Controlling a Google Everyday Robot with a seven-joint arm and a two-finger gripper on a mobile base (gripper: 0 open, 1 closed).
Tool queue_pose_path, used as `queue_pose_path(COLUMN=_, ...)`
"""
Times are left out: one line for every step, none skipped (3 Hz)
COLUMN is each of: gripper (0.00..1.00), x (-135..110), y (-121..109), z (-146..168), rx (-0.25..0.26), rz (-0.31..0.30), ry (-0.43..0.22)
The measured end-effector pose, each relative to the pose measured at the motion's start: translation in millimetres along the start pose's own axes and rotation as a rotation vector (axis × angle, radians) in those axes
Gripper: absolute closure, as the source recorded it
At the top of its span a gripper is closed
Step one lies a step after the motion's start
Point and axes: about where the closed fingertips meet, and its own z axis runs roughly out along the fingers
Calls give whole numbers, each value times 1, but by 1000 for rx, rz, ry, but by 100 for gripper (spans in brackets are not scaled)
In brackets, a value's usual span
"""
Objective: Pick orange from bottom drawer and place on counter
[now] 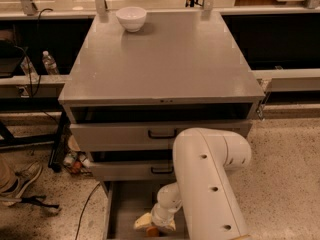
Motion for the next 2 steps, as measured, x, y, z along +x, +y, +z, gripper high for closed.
queue_pose_path(gripper=0, x=0, y=1, z=14, rx=-16, rz=4, ry=14)
queue_pose_path(gripper=0, x=-2, y=2, z=27, rx=-19, rz=17, ry=21)
